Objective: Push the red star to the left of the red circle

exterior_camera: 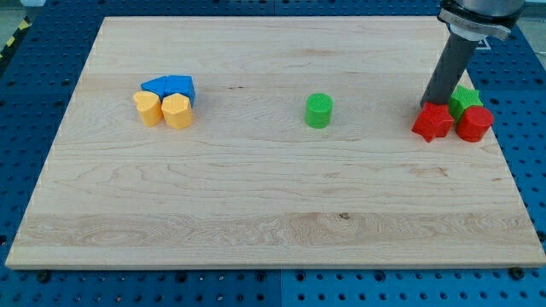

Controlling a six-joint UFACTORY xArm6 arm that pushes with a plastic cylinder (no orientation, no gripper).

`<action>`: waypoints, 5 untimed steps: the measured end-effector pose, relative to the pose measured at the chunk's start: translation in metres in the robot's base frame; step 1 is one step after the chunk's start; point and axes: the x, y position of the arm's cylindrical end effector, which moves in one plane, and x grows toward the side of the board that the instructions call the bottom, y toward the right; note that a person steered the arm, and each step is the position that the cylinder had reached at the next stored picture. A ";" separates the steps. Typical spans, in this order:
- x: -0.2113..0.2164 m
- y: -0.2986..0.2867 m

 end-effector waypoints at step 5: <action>0.029 -0.018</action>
